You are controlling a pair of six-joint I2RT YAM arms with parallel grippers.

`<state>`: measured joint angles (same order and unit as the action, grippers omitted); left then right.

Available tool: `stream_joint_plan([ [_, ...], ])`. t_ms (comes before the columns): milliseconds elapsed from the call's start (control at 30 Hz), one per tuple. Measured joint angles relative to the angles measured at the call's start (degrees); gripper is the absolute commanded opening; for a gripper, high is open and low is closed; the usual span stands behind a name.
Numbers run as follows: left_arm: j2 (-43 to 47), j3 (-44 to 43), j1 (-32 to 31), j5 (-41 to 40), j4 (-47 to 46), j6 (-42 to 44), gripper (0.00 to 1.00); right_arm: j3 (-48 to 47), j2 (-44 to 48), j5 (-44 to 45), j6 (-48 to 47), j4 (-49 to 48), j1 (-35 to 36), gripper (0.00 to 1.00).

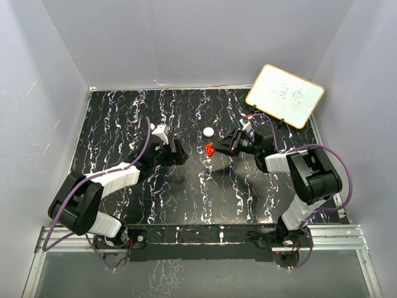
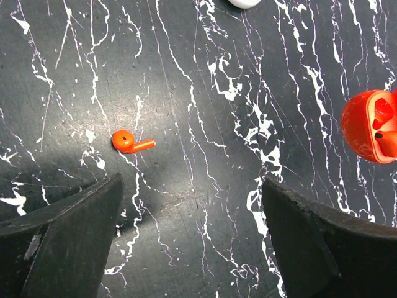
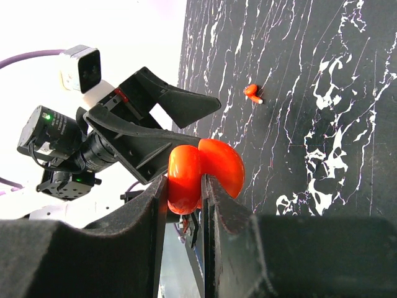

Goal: Insert the wireless bluetooth earbuds into the charging case
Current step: Adjust the earbud at the center of the board.

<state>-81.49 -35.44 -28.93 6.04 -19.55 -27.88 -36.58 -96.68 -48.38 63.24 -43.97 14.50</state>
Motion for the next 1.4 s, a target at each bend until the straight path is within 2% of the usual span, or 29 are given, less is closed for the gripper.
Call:
stream_joint_plan([
  [433, 0.11, 2.49, 0.00, 1.27, -2.82, -4.72, 0.92, 0.00, 0.02, 0.00, -0.02, 0.28, -0.04, 0.00],
  [1400, -9.05, 2.80, 0.42, 0.76, -12.63, -5.77, 0.92, 0.00, 0.35, -0.02, -0.17, 0.39, -0.81, 0.00],
])
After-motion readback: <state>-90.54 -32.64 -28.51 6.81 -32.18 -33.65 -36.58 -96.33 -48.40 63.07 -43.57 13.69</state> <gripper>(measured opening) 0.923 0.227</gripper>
